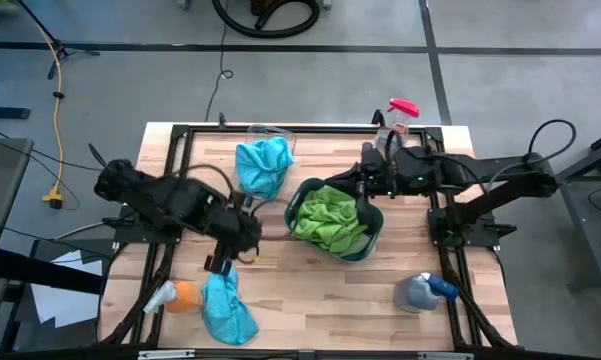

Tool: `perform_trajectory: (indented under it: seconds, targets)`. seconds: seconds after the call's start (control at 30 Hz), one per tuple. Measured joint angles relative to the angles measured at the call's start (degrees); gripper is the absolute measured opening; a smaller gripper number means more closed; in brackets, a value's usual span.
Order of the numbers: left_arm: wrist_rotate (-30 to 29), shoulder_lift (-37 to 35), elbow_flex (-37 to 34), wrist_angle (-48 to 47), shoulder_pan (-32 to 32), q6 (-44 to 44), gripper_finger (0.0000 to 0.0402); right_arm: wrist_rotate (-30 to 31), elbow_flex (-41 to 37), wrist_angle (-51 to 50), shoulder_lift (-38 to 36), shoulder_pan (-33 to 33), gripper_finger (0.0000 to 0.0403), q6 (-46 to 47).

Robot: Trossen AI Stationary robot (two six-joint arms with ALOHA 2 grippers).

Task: Sort microfiber towel by color & place in baskets
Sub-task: Put the blue microfiber towel into the transparent bin

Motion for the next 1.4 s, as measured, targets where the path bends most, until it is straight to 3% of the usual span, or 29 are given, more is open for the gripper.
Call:
perform_trajectory:
  seconds: [0.13, 0.3, 0.57, 0.7, 0.97, 1.4]
  targets:
    - [2.07, -1.9, -8.85, 6.37, -2.38, -1.08, 0.0194, 0.04, 0.0, -2.66, -1.91, 0.57, 0.0, -0.58]
    - [10.48, -3.27, -21.51, 16.44, -3.58, -3.36, 0.0194, 0.04, 0.0, -7.04, -2.58, 0.84, 0.0, 1.25]
    - [21.62, 0.82, -31.98, 24.07, -7.61, -1.94, 0.0197, 0.04, -0.02, -11.81, -2.52, 0.84, 0.0, 3.87]
    - [25.39, 1.92, -38.1, 31.96, -10.56, -5.99, 0.0216, 0.04, -0.02, -11.72, -2.58, 1.16, 0.0, 3.75]
    - [22.69, 3.02, -44.93, 39.69, -11.73, -16.28, 0.0254, 0.03, -0.02, -12.04, -2.58, 1.19, 0.0, 1.72]
    - [21.77, 7.52, -49.51, 44.8, -12.72, -24.41, 0.0258, 0.02, -0.02, -13.16, -2.6, 1.17, 0.0, 1.08]
